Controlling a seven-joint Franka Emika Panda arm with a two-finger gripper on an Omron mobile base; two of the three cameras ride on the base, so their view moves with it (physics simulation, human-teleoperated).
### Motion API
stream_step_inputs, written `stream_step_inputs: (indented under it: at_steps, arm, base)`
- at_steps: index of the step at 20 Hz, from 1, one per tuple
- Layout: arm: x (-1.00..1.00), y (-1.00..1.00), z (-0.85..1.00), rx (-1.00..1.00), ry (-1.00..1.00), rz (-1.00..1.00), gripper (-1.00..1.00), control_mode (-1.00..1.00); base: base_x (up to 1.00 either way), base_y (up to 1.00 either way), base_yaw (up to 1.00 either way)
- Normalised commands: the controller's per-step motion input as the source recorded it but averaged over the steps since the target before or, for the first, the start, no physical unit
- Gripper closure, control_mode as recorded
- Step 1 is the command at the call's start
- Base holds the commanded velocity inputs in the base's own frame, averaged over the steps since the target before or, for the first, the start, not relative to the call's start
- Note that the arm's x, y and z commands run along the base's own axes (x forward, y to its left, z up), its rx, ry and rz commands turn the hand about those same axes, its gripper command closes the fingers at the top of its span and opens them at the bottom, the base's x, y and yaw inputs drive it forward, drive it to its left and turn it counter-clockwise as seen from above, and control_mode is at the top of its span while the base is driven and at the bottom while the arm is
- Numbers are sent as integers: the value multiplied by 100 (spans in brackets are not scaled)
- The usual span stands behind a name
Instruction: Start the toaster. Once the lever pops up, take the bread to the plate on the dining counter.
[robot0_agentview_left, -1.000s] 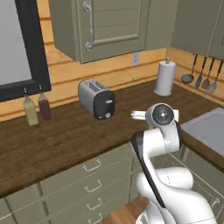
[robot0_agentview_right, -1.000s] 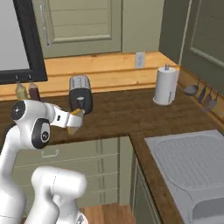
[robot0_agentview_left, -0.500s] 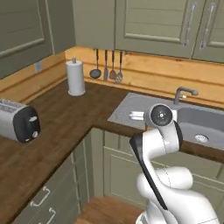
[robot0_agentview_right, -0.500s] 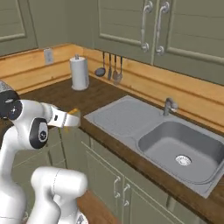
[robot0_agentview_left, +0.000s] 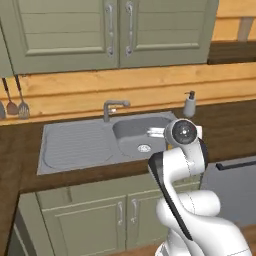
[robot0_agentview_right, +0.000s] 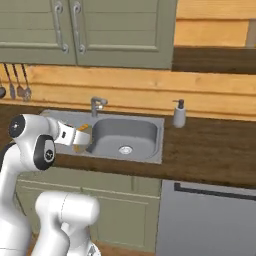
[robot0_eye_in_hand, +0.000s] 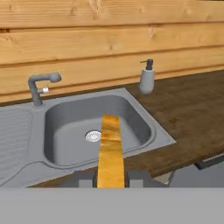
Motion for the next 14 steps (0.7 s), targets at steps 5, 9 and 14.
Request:
stream_step_inputs:
  at_steps: [5,9,14]
  arm:
    - [0,0,0,0,0,0,100,100]
    - [0,0,0,0,0,0,100,100]
    - [0,0,0,0,0,0,100,100]
  base:
    - [2,0,-98]
    - [9,0,-98]
    - [25,-17,-86]
